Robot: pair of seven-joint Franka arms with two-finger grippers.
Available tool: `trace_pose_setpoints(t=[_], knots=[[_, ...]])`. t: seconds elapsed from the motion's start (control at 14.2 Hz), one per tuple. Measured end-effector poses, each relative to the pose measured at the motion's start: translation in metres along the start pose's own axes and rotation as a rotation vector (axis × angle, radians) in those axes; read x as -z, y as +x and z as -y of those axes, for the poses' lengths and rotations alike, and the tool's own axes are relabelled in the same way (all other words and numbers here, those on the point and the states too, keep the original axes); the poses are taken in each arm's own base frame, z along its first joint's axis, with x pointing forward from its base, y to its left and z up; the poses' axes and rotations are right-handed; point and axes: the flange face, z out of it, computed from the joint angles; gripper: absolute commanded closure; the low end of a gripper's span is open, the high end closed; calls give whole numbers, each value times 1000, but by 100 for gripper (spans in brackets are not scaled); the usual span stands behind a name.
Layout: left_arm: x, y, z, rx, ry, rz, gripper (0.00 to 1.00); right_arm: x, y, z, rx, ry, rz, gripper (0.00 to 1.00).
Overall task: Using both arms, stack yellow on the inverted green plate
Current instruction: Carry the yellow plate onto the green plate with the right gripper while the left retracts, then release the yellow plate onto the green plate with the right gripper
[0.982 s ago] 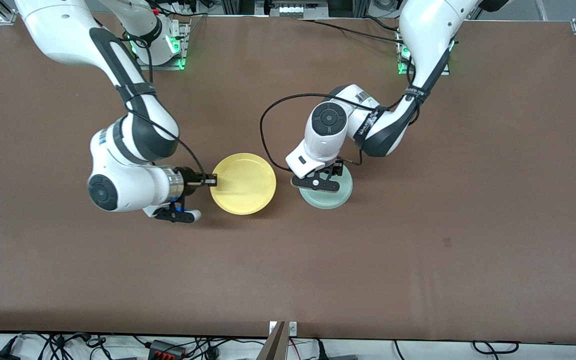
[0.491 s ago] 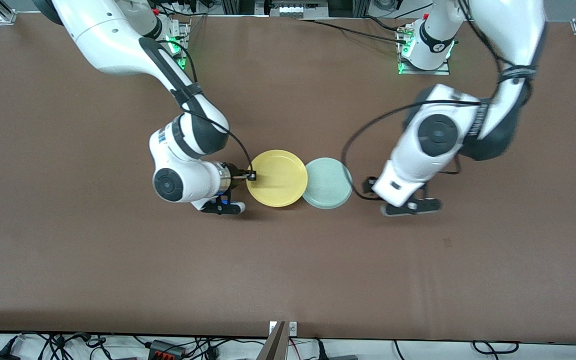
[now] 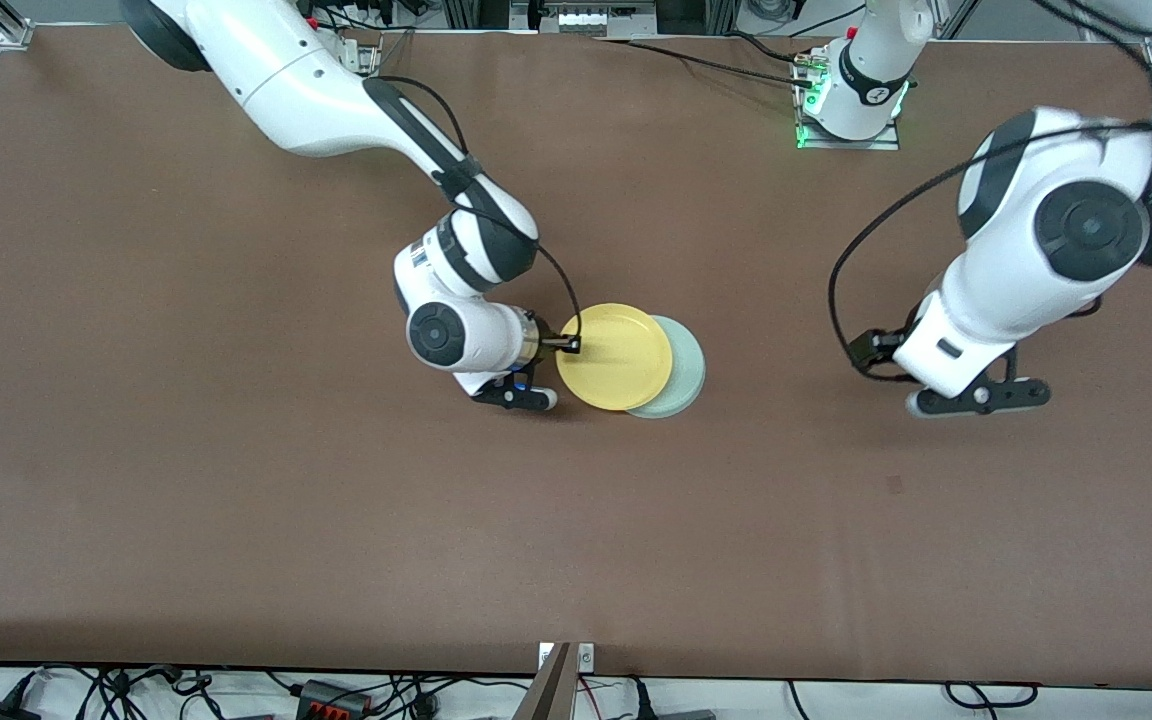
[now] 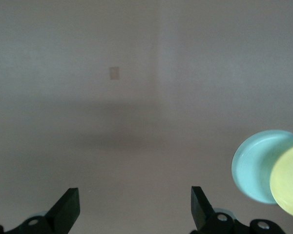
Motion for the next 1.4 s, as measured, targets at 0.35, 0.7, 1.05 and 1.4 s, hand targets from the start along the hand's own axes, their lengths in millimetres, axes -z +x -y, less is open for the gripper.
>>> trace_pose_setpoints(t=[0.35, 0.7, 1.05, 1.4], knots=[[60, -29, 40, -117, 19, -29, 0, -26, -4, 10, -92, 45, -25, 100], [57, -27, 112, -162, -77, -8, 0, -29, -12, 19, -133, 88, 0, 100], [80, -52, 107, -193, -85, -85, 0, -33, -20, 27, -136, 86, 4, 100], [82, -58, 119, -183, -88, -88, 0, -35, -23, 29, -134, 85, 7, 6]])
